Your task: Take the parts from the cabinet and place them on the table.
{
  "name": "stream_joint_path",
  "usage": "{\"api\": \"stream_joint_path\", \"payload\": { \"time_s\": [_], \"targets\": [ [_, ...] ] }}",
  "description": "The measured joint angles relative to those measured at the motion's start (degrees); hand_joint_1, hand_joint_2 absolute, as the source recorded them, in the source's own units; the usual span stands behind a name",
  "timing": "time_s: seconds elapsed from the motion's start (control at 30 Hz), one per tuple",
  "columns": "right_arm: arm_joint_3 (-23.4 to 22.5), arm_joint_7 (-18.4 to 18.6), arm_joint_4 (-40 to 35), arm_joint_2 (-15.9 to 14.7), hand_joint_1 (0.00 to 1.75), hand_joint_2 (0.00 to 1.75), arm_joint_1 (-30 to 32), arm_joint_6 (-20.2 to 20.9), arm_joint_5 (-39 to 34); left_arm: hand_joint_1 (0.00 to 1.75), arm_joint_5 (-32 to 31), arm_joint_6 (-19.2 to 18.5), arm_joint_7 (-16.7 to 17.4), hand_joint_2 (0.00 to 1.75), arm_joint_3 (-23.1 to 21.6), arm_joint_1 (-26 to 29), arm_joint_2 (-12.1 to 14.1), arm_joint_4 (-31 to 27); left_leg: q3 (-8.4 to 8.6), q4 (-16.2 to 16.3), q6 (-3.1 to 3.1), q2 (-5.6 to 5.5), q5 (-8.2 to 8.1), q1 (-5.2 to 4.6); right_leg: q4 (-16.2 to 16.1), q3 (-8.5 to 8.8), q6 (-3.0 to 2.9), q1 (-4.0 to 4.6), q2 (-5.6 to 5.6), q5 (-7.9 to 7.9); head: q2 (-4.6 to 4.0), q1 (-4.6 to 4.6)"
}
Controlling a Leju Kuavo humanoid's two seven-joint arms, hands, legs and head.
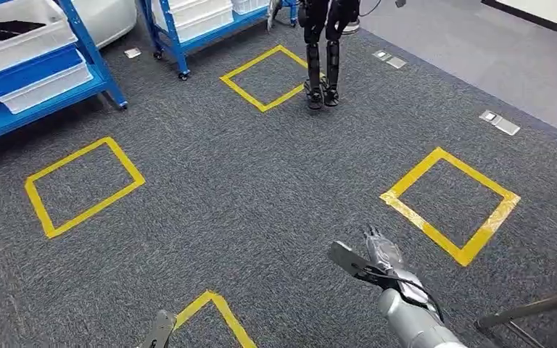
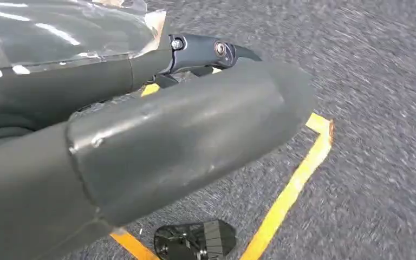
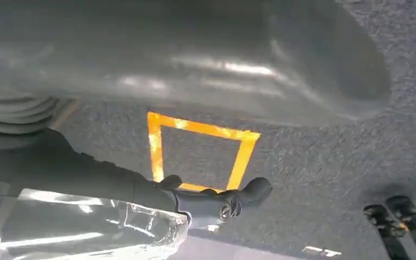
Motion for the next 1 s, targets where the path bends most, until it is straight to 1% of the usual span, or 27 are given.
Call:
{"api": "stream_joint_path", "payload": {
  "time_s": [0.03, 0.07, 0.17, 0.2, 0.23, 0.27, 0.33, 0.37, 0.4, 0.43, 0.47, 0.5, 0.53, 0.57, 0.6, 0.63, 0.67, 0.7, 0.73, 0.77, 0.8, 0.83, 0.87, 0.9, 0.93, 0.97, 1.0],
  "targets": [
    [-0.44, 0.02, 0.51, 0.07, 0.00, 0.00, -0.04, 0.07, 0.02, 0.00, 0.00, 0.00, 0.00, 0.00, 0.18, -0.02, 0.02, 0.00, -0.40, 0.61, -0.52, -0.50, -0.35, -0.18, -2.70, 1.13, 0.25, -0.34, 2.29, 0.93, 0.00, 0.20],
    [-0.68, 0.18, 0.90, 0.18, 0.00, 0.00, 0.00, 0.20, 0.04, 0.00, -0.02, 0.00, 0.00, 0.00, 0.24, -0.03, 0.02, 0.00, -0.59, 1.09, -0.95, -1.05, -0.72, -0.33, -2.76, 1.50, -0.93, -0.12, 1.82, 1.34, 0.00, 0.13],
    [-1.73, 1.47, 1.73, 0.37, 0.00, 0.00, 1.07, 0.85, -0.83, 0.00, -0.02, 0.28, -0.07, 0.00, 0.53, 0.29, 0.04, 0.00, -0.75, 0.78, -1.46, -2.12, -0.48, 0.04, -2.67, 1.62, -2.04, 0.35, 0.37, 1.42, 0.00, 0.15],
    [-2.41, 1.92, 2.04, 0.57, 0.00, 0.00, 1.30, 1.03, -1.58, 0.00, -0.09, 0.28, -0.11, 0.00, 0.72, 0.51, 0.13, 0.00, -1.01, 1.41, -1.81, -0.48, -1.04, 0.13, -2.98, 1.73, -2.50, -0.17, -0.19, 1.62, 0.00, 0.15],
    [-3.04, 2.23, 2.37, 0.46, 0.00, 0.00, 1.74, 1.16, -2.10, 0.00, -0.22, 0.31, -0.15, 0.00, 0.77, 0.57, 0.11, 0.00, -1.63, 2.99, -2.21, 2.42, -2.23, -0.23, -2.99, 1.81, -2.62, -0.04, -0.41, 1.57, 0.00, -0.24],
    [-3.93, 2.29, 2.86, 0.33, 0.00, 0.00, 2.48, 1.48, -3.09, 0.00, -0.50, 0.31, -0.15, 0.00, 0.90, 0.43, 0.11, 0.00, -3.18, 6.38, -2.54, 3.93, -4.29, -0.02, -2.98, 1.95, -3.08, 0.13, -0.95, 1.40, 0.00, -0.65],
    [-6.28, 2.36, 3.96, -0.09, 0.00, 0.00, 5.09, 2.93, -6.08, 0.00, -1.07, 0.28, -0.15, 0.00, 0.94, 0.31, -0.04, 0.00, -7.17, 14.81, -2.81, 4.79, -8.08, 0.26, -2.98, 2.32, -3.80, 0.55, -2.55, 1.02, 0.00, -0.68],
    [-7.70, 2.82, 4.58, -0.15, 0.00, 0.00, 6.49, 3.83, -7.24, 0.00, -1.25, 0.28, -0.15, 0.00, 0.94, 0.39, -0.15, 0.00, -8.62, 17.61, -2.85, 4.94, -8.84, 0.34, -2.97, 2.43, -4.02, 0.69, -3.34, 0.86, 0.00, -0.63],
    [-9.19, 3.19, 5.12, -0.20, 0.00, 0.00, 8.09, 4.57, -8.40, 0.00, -1.38, 0.26, -0.15, 0.00, 0.96, 0.50, -0.17, 0.00, -8.83, 17.72, -2.76, 5.07, -8.16, 0.39, -2.97, 2.55, -4.17, 0.80, -4.09, 0.72, 0.00, -0.65],
    [-10.49, 3.47, 5.45, -0.24, 0.00, 0.00, 9.26, 5.05, -9.29, 0.00, -1.49, 0.26, -0.15, 0.00, 1.01, 0.56, -0.20, 0.00, -7.71, 15.36, -2.54, 5.22, -6.53, 0.38, -2.97, 2.63, -4.25, 0.93, -4.56, 0.62, 0.00, -0.63],
    [-11.55, 3.78, 5.71, -0.24, 0.00, 0.00, 10.23, 5.25, -9.84, 0.00, -1.62, 0.26, -0.15, 0.00, 1.05, 0.58, -0.20, 0.00, -5.29, 10.84, -2.07, 5.54, -4.19, 0.29, -2.99, 2.80, -4.14, 1.09, -5.03, 0.48, 0.00, -0.70],
    [-12.67, 3.82, 5.99, -0.24, 0.00, 0.00, 11.02, 5.68, -10.29, 0.00, -1.64, 0.28, -0.17, 0.00, 1.07, 0.55, -0.17, 0.00, -2.26, 5.52, -1.30, 6.56, -2.01, -0.04, -3.02, 3.05, -4.09, 1.22, -5.43, 0.31, 0.00, -0.68],
    [-13.54, 4.11, 6.28, -0.17, 0.00, 0.00, 11.72, 5.81, -10.51, 0.00, -1.64, 0.28, -0.18, 0.00, 1.14, 0.44, -0.06, -0.04, -0.11, 1.64, -0.21, 9.71, -1.72, -0.91, -3.07, 3.31, -4.08, 1.15, -5.82, 0.22, 0.00, -0.61],
    [-14.31, 4.54, 6.62, -0.13, 0.00, 0.00, 12.30, 6.14, -10.75, 0.00, -1.62, 0.28, -0.18, 0.00, 1.18, 0.33, 0.05, -0.04, 0.07, 1.48, -0.04, 9.83, -1.95, -1.07, -3.07, 3.37, -3.65, 1.68, -6.29, -0.04, 0.00, -0.59],
    [-14.96, 5.09, 6.91, -0.39, 0.00, 0.00, 12.79, 6.58, -10.93, 0.00, -1.35, 0.22, -0.24, 0.00, 1.27, 0.30, 0.00, -0.04, 0.03, 1.34, 0.06, 9.08, -1.91, -1.32, -3.13, 3.47, -3.44, 1.26, -6.58, -0.13, 0.00, -0.65],
    [-15.48, 5.64, 7.17, -0.39, 0.00, 0.00, 13.24, 7.13, -11.13, 0.00, -0.85, -0.24, -0.22, 0.00, 1.67, 0.47, -0.04, -0.04, 0.01, 1.30, 0.17, 8.62, -1.93, -1.40, -3.30, 3.69, -3.29, 1.21, -7.18, -0.17, 0.00, -0.63],
    [-15.94, 5.88, 7.33, -0.28, 0.00, 0.00, 13.68, 7.41, -11.26, 0.00, -0.35, -0.59, -0.13, 0.00, 2.06, 0.67, -0.04, -0.04, 0.07, 1.08, 0.38, 8.18, -1.87, -1.46, -3.57, 3.99, -3.08, 1.24, -7.63, -0.15, 0.00, -0.68],
    [-16.48, 6.16, 7.39, -0.11, 0.00, 0.00, 14.15, 7.56, -11.32, 0.00, 0.24, -1.27, 0.00, 0.00, 2.43, 0.89, -0.07, -0.04, 0.85, -0.05, 0.63, 7.39, -1.24, -1.15, -3.90, 4.59, -2.79, 1.62, -7.89, -0.25, 0.00, -0.61],
    [-16.81, 6.30, 7.52, -0.20, 0.00, 0.00, 14.48, 7.67, -11.37, 0.00, 0.42, -1.64, 0.07, 0.00, 2.69, 1.18, -0.20, -0.02, 1.57, -0.87, 0.46, 7.12, -0.63, -0.41, -3.35, 4.04, -2.62, 1.46, -6.31, -0.61, 0.00, -0.52],
    [-17.45, 6.60, 7.90, -0.24, 0.00, 0.00, 15.15, 7.87, -11.37, 0.00, 0.66, -1.92, 0.24, 0.00, 3.20, 1.24, -0.24, -0.02, 1.97, -1.45, 0.72, 6.37, -0.37, -0.47, -0.95, 3.38, -2.58, 1.17, -2.78, -1.88, 0.00, -0.57],
    [-17.84, 6.84, 8.27, -0.28, 0.00, 0.00, 15.75, 7.93, -11.37, 0.00, 0.66, -2.14, 0.48, 0.00, 3.48, 1.21, -0.28, -0.02, 1.85, -1.49, 0.89, 5.65, -0.28, -0.44, 3.22, 1.42, -2.92, 0.96, -1.87, -3.83, 0.00, -0.48],
    [-18.25, 7.43, 8.68, -0.35, 0.00, 0.00, 16.51, 8.09, -11.41, 0.00, 0.59, -2.21, 1.49, 0.00, 3.50, 1.28, -0.42, 0.00, 1.85, -1.47, 0.88, 4.70, -0.27, -0.39, 7.73, -0.80, -3.07, 0.71, -1.63, -5.55, 0.00, -0.30],
    [-18.60, 7.76, 8.94, -0.39, 0.00, 0.00, 17.41, 8.24, -11.60, 0.00, 0.55, -2.32, 2.77, 0.00, 3.54, 1.56, -0.50, 0.04, 1.84, -1.44, 0.87, 3.83, -0.28, -0.33, 11.18, -2.60, -2.91, 0.55, -1.56, -6.65, 0.00, -0.35],
    [-18.99, 7.91, 9.10, -0.35, 0.00, 0.00, 18.18, 8.41, -11.82, 0.00, 0.35, -2.51, 3.73, 0.00, 3.61, 1.96, -0.50, 0.13, 1.86, -1.40, 0.85, 3.09, -0.29, -0.23, 12.64, -3.45, -2.49, 0.48, -1.50, -6.80, 0.00, -0.26],
    [-19.33, 8.00, 9.23, -0.24, 0.00, 0.00, 19.07, 8.46, -12.00, 0.00, 0.11, -2.78, 4.42, 0.00, 3.67, 2.54, -0.52, 0.24, 1.93, -1.33, 0.70, 2.19, -0.35, -0.05, 11.05, -2.95, -1.70, 0.24, -1.47, -5.72, 0.00, -0.28],
    [-19.50, 8.00, 9.29, -0.17, 0.00, 0.00, 19.50, 8.48, -12.13, 0.00, 0.09, -2.82, 4.70, 0.00, 3.74, 2.86, -0.55, 0.26, 1.94, -1.26, 0.50, 1.66, -0.40, 0.08, 8.36, -1.74, -1.05, 0.09, -1.39, -4.37, 0.00, -0.28],
    [-19.76, 7.98, 9.43, -0.02, 0.00, 0.00, 20.05, 8.46, -12.15, 0.00, 0.07, -3.02, 4.89, 0.00, 3.85, 3.26, -0.63, 0.28, 1.91, -0.80, 0.04, 0.70, -0.66, 0.38, 1.31, 1.66, 0.13, -0.40, -0.60, -1.40, 0.00, -0.26]
  ]
}}
